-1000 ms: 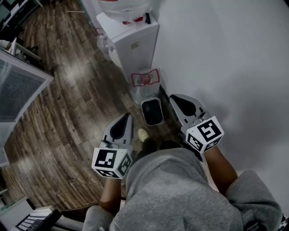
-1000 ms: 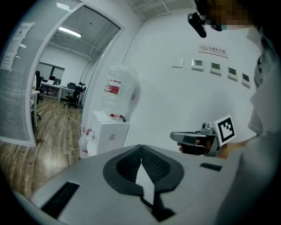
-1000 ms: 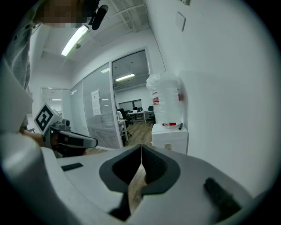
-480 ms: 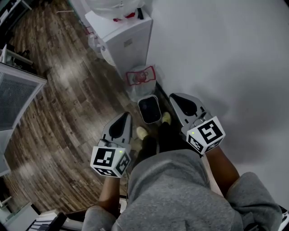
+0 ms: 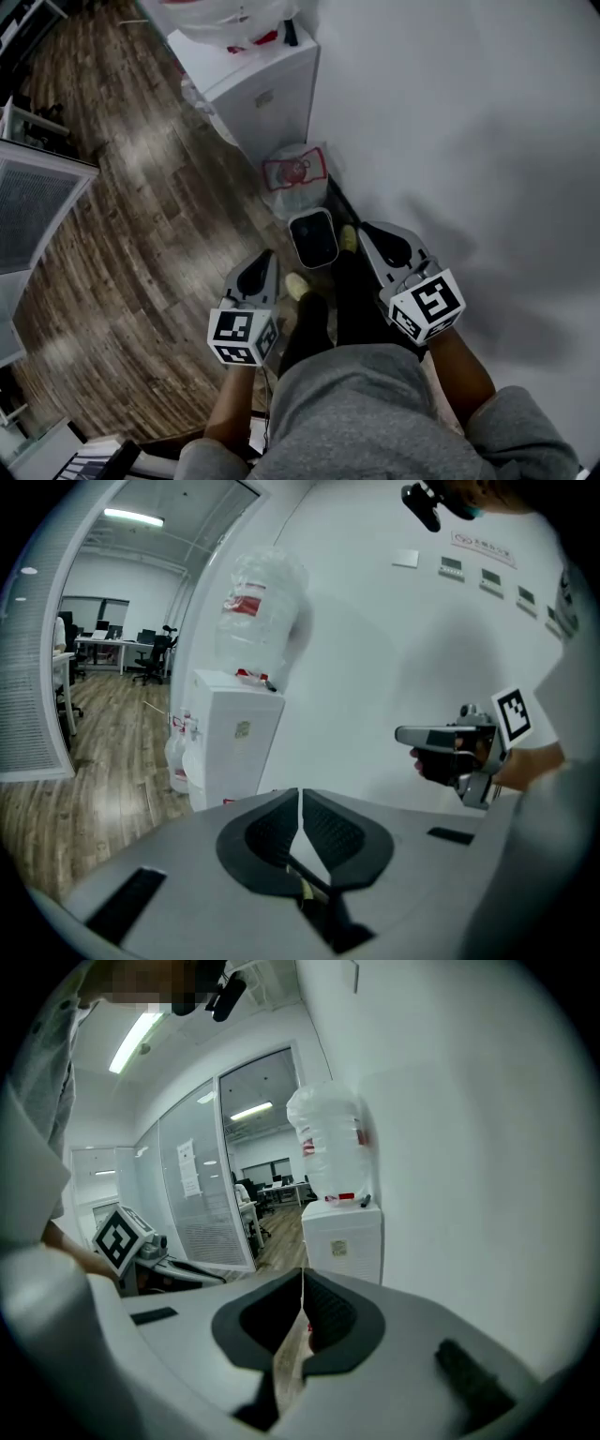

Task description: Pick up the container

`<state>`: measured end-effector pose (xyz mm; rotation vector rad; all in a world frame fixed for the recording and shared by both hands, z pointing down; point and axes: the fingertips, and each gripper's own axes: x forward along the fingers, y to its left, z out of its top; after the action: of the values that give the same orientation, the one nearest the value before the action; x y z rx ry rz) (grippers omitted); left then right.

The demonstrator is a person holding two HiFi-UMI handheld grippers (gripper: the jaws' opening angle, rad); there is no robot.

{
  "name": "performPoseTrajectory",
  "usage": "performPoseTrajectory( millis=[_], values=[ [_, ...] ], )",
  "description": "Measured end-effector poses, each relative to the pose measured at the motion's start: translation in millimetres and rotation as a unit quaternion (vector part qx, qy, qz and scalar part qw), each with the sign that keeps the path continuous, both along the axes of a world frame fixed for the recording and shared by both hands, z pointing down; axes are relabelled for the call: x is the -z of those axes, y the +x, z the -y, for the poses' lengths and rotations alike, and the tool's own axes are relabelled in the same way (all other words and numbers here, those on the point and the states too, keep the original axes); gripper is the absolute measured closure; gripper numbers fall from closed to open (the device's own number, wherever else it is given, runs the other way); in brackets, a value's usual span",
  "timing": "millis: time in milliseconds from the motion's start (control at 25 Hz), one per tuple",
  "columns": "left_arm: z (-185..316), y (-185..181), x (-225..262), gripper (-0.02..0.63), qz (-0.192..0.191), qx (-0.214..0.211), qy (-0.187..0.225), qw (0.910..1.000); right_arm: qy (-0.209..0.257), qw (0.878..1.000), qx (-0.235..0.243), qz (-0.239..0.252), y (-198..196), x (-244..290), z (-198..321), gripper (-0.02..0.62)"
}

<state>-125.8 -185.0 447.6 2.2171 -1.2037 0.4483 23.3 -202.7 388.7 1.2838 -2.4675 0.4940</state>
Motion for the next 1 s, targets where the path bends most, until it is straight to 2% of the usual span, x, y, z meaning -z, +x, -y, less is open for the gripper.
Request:
performPoseTrajectory(
  millis=[240, 440, 560, 640, 800, 1000],
  values=[
    [26.7, 15.8, -77.9, 0.589, 0.052, -0.024, -0.024, 0.9981, -0.034, 0.999, 0.011, -0.005, 9.2, -43.1, 17.8, 0.569],
    [47.5, 18.5, -153.9, 0.588, 0.061, -0.016, -0.062, 0.9961, -0.063, 0.997, 0.033, -0.003, 5.0, -95.0, 35.3, 0.569],
    [51.3, 20.1, -204.9, 0.584, 0.080, -0.021, -0.085, 0.9929, -0.097, 0.994, 0.041, 0.016, -2.7, -131.5, 40.0, 0.569],
    [53.3, 22.6, -238.6, 0.562, 0.087, -0.026, -0.101, 0.9907, -0.122, 0.991, 0.048, 0.028, -7.9, -158.6, 39.6, 0.569],
    [57.7, 28.3, -316.2, 0.477, 0.091, -0.029, -0.146, 0.9847, -0.158, 0.985, 0.069, 0.024, -12.1, -214.8, 39.8, 0.569],
    [65.7, 25.0, -380.5, 0.442, 0.097, -0.021, -0.164, 0.9815, -0.190, 0.978, 0.079, 0.030, -12.5, -260.5, 43.1, 0.569]
  ],
)
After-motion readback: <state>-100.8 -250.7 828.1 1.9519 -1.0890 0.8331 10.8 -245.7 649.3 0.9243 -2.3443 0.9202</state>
